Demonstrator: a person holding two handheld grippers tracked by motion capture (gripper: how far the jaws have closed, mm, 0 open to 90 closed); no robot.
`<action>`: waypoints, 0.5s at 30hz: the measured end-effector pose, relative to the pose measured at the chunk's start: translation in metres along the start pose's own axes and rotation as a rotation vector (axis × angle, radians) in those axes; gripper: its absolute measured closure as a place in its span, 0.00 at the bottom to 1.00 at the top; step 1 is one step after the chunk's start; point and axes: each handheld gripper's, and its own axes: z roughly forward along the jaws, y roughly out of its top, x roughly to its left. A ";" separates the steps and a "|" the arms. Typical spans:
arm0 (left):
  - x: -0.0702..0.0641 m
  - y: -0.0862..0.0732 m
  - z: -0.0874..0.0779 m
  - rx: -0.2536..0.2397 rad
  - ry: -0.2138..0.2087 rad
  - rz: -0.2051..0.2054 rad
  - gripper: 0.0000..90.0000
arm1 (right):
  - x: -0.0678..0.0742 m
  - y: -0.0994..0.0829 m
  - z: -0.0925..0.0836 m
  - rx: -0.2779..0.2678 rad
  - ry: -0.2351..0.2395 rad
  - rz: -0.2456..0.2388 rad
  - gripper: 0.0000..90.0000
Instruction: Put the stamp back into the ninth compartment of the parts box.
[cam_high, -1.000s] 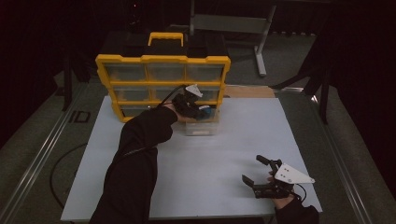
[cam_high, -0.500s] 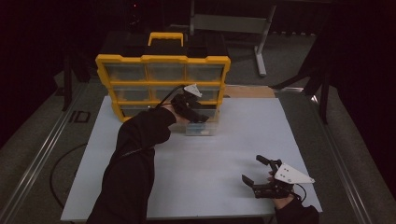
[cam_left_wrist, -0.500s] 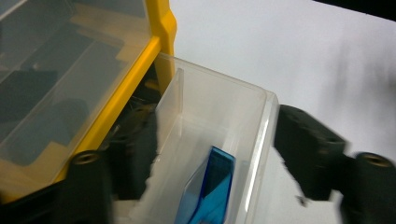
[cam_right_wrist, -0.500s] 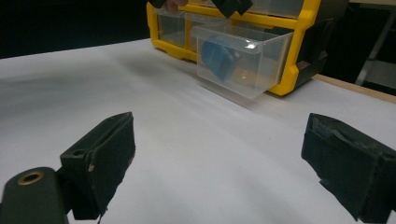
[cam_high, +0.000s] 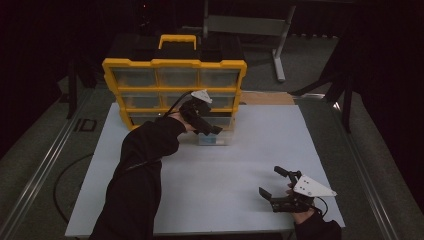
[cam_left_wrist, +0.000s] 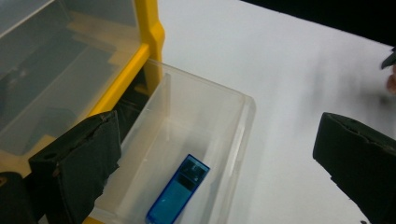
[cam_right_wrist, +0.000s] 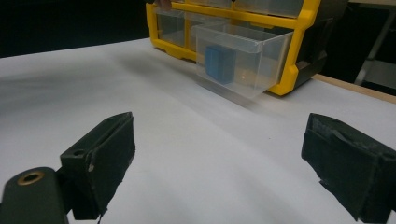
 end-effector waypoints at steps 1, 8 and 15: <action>-0.001 0.000 -0.002 -0.006 -0.001 -0.002 0.01 | 0.000 0.000 0.000 0.001 0.000 -0.001 0.11; -0.004 0.002 -0.010 -0.019 0.008 0.005 0.00 | 0.000 0.000 0.000 0.001 -0.002 -0.001 0.11; -0.003 0.001 -0.019 -0.056 0.012 -0.007 0.00 | 0.000 0.000 0.000 0.002 -0.002 -0.002 0.11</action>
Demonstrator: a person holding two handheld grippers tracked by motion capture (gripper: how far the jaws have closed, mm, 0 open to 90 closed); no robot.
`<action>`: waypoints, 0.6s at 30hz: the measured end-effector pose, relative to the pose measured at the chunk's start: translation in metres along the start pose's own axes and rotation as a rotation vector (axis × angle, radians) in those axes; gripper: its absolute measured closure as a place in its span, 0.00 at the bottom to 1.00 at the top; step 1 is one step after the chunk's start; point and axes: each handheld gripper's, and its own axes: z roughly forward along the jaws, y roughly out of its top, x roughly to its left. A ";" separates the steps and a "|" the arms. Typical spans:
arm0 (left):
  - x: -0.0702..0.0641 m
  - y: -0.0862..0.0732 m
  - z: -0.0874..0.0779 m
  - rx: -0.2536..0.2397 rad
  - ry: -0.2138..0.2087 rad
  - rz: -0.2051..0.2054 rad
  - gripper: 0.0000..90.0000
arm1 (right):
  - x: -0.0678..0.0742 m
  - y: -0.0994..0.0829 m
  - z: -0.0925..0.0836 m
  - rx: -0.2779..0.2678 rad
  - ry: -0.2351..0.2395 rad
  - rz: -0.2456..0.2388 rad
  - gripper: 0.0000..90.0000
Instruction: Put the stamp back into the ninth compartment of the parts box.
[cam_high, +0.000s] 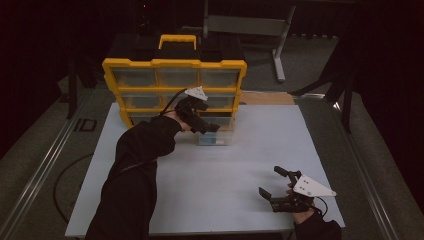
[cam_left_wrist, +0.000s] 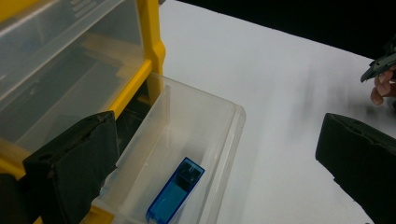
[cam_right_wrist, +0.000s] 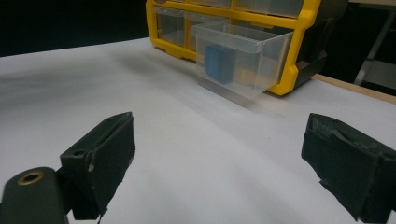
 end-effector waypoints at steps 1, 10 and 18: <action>0.000 -0.001 -0.001 0.002 0.002 0.000 0.00 | 0.000 0.000 0.000 0.000 -0.001 0.000 0.11; -0.003 -0.005 -0.012 -0.019 -0.005 -0.012 0.00 | 0.000 0.000 0.000 0.001 -0.002 -0.003 0.11; -0.004 -0.014 -0.028 -0.029 0.025 -0.021 0.00 | 0.000 0.001 0.001 0.001 -0.002 -0.009 0.11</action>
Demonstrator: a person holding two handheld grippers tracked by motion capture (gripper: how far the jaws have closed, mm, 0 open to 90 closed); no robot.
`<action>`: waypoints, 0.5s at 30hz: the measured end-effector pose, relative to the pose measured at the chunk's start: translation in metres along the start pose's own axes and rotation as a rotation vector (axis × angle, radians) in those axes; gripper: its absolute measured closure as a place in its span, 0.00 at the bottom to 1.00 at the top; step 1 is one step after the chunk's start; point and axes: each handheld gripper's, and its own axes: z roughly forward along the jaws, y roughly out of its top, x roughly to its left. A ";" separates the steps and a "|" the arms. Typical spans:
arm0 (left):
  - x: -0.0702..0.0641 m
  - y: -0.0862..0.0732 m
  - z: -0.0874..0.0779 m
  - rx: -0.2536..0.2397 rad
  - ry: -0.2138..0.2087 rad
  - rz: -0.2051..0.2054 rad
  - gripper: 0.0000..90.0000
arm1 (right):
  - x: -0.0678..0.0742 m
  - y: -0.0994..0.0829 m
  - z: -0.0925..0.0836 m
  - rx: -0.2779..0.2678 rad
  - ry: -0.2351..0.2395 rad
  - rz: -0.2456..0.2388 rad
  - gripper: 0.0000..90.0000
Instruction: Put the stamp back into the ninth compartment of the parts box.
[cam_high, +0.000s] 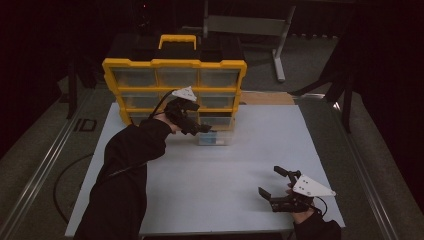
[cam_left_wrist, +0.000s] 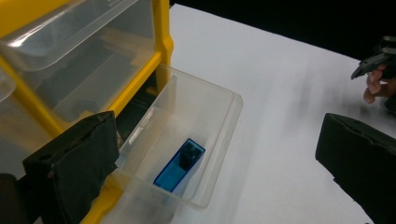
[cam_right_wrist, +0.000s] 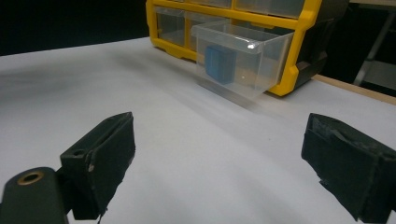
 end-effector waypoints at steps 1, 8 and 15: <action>-0.001 -0.002 -0.003 -0.009 0.004 -0.008 0.00 | 0.000 0.000 0.000 0.001 -0.001 0.003 0.11; -0.002 -0.012 -0.020 -0.025 0.022 -0.029 0.00 | 0.001 0.001 0.001 0.003 0.002 0.001 0.11; -0.003 -0.025 -0.038 -0.041 0.059 -0.051 0.00 | 0.001 0.001 0.002 0.003 0.002 0.004 0.11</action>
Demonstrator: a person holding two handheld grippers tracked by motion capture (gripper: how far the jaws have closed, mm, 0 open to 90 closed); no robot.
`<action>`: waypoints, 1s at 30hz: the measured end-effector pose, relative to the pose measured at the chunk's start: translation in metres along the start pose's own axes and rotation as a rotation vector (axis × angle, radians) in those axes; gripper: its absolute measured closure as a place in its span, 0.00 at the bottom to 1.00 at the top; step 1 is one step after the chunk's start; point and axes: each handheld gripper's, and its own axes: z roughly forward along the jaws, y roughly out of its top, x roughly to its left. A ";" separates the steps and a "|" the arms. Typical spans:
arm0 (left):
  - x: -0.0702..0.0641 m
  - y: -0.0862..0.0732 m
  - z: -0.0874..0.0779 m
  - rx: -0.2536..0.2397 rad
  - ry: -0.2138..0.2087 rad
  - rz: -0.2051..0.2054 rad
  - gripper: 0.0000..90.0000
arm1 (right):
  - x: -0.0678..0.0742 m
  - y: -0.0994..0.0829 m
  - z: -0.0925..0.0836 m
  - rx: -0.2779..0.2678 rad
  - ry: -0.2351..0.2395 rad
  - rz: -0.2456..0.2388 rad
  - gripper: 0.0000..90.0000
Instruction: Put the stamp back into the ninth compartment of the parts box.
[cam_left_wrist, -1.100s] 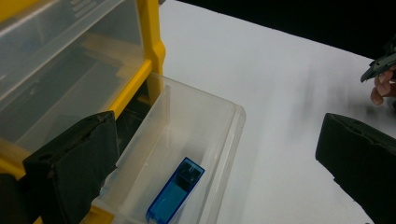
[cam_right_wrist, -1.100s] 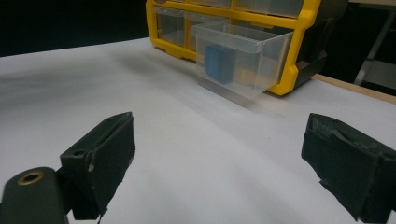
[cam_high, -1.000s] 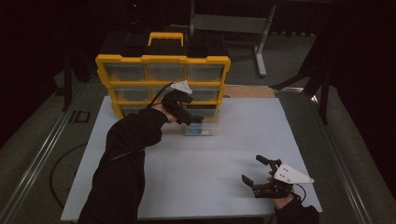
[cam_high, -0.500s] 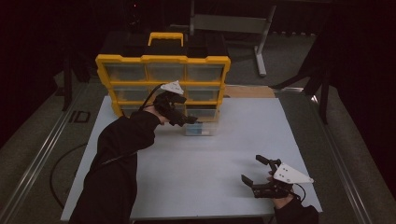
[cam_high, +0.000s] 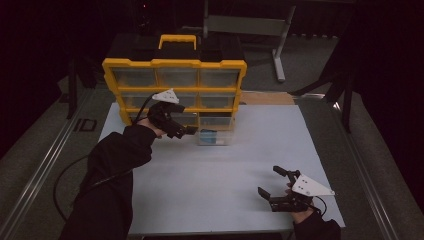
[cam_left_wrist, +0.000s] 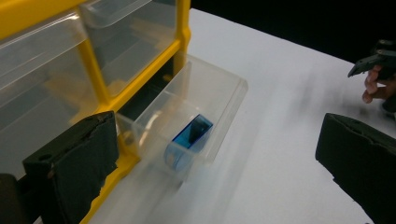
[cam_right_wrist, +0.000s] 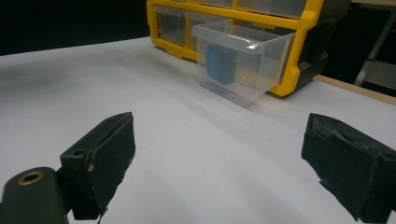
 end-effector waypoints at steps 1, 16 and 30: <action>0.000 -0.002 -0.002 0.003 0.005 -0.001 0.00 | 0.000 0.000 0.000 0.000 0.001 -0.002 0.11; -0.004 -0.037 -0.027 -0.010 0.055 -0.030 0.00 | 0.000 0.001 0.000 -0.002 -0.001 -0.005 0.11; -0.009 -0.085 -0.046 -0.037 0.112 -0.078 0.00 | 0.001 0.001 0.001 0.000 0.001 -0.003 0.11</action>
